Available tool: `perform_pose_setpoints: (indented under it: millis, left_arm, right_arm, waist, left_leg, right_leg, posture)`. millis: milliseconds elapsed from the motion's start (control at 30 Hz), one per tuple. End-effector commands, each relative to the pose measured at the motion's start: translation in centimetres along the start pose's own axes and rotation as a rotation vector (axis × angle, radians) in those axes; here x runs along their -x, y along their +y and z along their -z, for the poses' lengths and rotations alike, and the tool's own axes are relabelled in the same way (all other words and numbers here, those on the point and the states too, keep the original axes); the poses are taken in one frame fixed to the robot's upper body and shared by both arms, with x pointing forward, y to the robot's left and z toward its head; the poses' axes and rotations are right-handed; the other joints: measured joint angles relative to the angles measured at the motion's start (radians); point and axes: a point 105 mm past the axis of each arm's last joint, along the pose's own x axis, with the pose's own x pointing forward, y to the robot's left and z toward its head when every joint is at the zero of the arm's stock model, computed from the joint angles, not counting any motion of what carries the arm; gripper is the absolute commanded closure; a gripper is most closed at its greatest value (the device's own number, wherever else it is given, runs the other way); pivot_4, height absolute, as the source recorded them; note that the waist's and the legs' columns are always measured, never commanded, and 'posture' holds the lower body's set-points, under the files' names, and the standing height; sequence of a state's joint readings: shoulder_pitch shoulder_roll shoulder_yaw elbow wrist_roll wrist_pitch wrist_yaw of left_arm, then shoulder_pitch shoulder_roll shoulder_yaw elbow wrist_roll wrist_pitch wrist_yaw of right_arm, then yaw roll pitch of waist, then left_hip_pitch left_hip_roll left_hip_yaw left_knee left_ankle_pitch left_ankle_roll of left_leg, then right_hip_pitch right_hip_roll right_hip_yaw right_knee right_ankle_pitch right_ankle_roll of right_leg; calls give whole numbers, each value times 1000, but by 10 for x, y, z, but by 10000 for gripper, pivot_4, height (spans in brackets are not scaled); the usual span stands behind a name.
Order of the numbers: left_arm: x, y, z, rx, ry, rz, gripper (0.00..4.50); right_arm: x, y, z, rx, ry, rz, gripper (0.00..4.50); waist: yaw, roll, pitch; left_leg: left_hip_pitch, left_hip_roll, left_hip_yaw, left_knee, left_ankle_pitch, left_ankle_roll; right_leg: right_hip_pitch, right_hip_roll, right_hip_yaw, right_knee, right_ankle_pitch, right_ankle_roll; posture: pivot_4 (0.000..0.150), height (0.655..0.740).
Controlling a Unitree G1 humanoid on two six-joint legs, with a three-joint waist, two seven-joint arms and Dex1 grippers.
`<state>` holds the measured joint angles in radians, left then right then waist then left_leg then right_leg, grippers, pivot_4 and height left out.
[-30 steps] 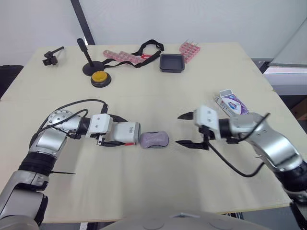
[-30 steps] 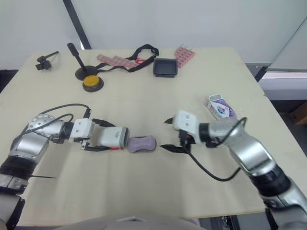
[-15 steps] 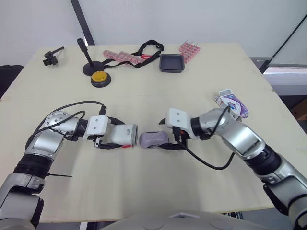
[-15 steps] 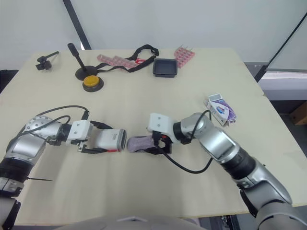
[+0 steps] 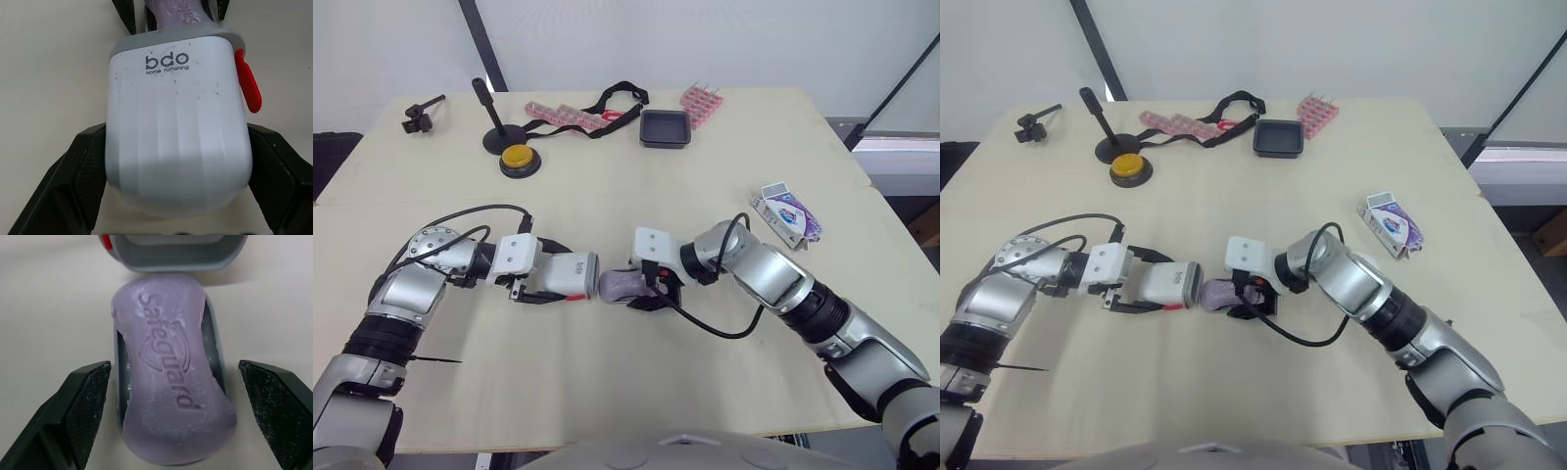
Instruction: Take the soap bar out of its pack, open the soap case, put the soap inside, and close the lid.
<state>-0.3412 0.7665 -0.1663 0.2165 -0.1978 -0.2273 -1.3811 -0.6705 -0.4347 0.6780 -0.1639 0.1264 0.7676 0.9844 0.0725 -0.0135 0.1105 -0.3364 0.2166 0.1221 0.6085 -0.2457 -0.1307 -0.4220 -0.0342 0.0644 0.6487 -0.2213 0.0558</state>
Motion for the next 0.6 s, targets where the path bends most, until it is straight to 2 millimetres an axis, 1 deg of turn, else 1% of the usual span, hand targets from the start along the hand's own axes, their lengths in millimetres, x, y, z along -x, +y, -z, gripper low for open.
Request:
perform_pose_setpoints:
  millis: [33, 200, 333, 533, 567, 600]
  left_arm:
    - [7, 3, -7, -26, -9, -27, 10325]
    - [7, -1, -6, -21, -8, -23, 10325]
    - [7, -2, -6, -18, -4, -21, 10325]
    - [6, -2, -5, -19, -1, -15, 10325]
    - [6, -2, -5, -18, -2, -15, 10325]
    - [6, -1, -5, -18, -2, -15, 10325]
  right_arm:
    - [-1, 0, -5, 18, -5, 7, 0]
    - [-3, 1, -2, 3, -7, 20, 0]
    - [-3, -3, 0, -26, -8, 47, 0]
    - [0, 0, 6, -29, 13, 23, 17931]
    - [1, 1, 7, -22, 17, 16, 19373]
    - [1, 2, 8, -16, 19, 11, 19373]
  waist:
    - [-1, 0, 0]
    - [-1, 0, 0]
    - [-4, 0, 0]
    - [-2, 0, 0]
    - [-1, 0, 0]
    - [0, 0, 0]
  left_leg:
    - [0, 0, 0, 0, 0, 0]
    - [0, 0, 0, 0, 0, 0]
    - [1, 1, 0, 0, 0, -1]
    - [1, 1, 0, -1, 1, -1]
    - [1, 1, 0, -1, 1, -1]
    - [1, 0, 0, -1, 1, -1]
  right_leg:
    - [0, 0, 0, 0, 0, 0]
    - [0, 0, 0, 0, 0, 0]
    - [0, 0, 0, 1, 0, 0]
    - [0, 0, 0, 1, 0, 0]
    - [0, 0, 0, 1, 0, 0]
    - [0, 0, 0, 1, 0, 0]
  posture:
    - [1500, 7291]
    - [1500, 7291]
    - [1500, 7291]
    - [1500, 7291]
    - [1500, 7291]
    - [1500, 7291]
